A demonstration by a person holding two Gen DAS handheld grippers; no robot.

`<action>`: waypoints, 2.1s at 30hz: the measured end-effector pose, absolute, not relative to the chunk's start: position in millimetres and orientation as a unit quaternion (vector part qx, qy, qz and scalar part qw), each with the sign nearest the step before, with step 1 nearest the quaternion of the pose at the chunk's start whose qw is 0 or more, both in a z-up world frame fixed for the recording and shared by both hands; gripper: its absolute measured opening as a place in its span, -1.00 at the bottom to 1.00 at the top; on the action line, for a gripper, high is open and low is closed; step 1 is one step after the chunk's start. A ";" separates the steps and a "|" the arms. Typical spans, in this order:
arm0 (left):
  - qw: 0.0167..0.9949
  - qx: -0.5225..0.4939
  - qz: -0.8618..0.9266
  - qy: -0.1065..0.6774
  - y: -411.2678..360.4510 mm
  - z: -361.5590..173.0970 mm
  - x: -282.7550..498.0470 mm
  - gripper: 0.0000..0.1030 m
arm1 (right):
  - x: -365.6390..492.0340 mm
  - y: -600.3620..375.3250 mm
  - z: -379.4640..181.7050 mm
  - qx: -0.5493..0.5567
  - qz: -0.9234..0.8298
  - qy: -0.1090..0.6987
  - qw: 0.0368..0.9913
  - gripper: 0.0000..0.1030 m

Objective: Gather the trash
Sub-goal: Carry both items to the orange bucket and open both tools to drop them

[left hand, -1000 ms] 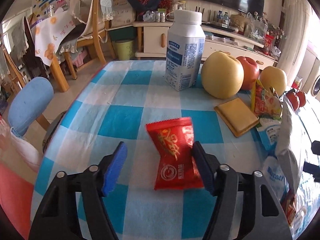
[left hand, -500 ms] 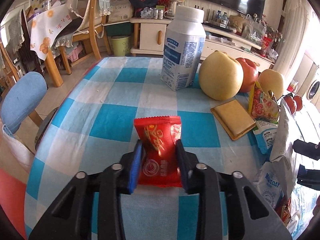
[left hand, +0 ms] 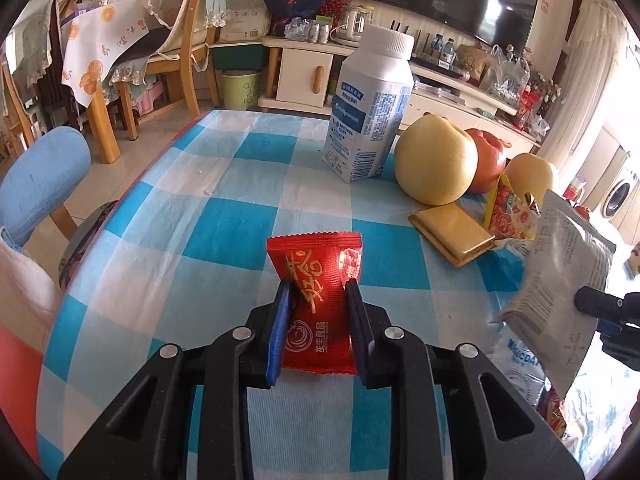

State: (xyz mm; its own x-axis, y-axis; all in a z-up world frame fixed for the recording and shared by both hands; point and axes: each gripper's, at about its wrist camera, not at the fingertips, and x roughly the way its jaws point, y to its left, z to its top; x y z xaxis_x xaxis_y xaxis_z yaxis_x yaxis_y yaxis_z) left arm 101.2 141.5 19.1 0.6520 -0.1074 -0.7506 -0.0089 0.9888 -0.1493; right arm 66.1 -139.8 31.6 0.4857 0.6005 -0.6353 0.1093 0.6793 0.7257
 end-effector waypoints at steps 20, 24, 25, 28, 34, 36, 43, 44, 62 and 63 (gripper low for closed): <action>0.915 -0.111 -0.037 0.386 172.4 50.5 48.6 -0.45 | 35.7 -87.9 88.1 0.211 0.200 0.442 0.849 -0.84; 0.916 -0.122 -0.033 0.380 182.0 55.4 34.3 -0.45 | 26.6 -82.4 97.3 0.201 0.206 0.431 0.855 -0.84; 0.917 -0.124 -0.033 0.379 183.8 56.4 31.2 -0.45 | 23.7 -81.7 97.9 0.200 0.207 0.430 0.855 -0.84; 0.919 -0.127 -0.030 0.372 189.9 60.5 19.6 -0.45 | 15.2 -75.2 101.7 0.191 0.210 0.424 0.860 -0.84; 0.924 -0.133 -0.025 0.358 203.2 70.0 -4.3 -0.45 | 0.4 -59.9 111.1 0.165 0.220 0.413 0.868 -0.84; 0.925 -0.141 -0.020 0.353 210.6 72.5 -13.8 -0.45 | -4.3 -55.0 113.6 0.158 0.224 0.410 0.870 -0.84; 0.931 -0.149 0.007 0.334 238.2 85.6 -37.6 -0.45 | -16.5 -33.1 117.3 0.124 0.233 0.404 0.876 -0.84; 0.931 -0.149 0.011 0.332 241.9 87.1 -39.1 -0.45 | -17.4 -29.9 118.7 0.120 0.234 0.403 0.876 -0.84; 0.941 -0.135 0.107 0.292 318.4 111.0 -77.5 -0.45 | -51.0 66.0 149.4 0.066 0.310 0.368 0.874 -0.83; 0.941 -0.135 0.112 0.291 322.1 111.7 -78.3 -0.45 | -53.4 72.8 151.2 0.065 0.315 0.366 0.873 -0.83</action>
State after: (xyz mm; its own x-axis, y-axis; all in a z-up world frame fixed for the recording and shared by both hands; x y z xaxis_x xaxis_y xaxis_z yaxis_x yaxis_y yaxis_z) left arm -78.3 322.1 111.7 0.8053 0.1322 -0.5779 -0.2889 0.9387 -0.1879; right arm -53.4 72.8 151.2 0.5339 0.5970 -0.5988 -0.5021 0.7936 0.3436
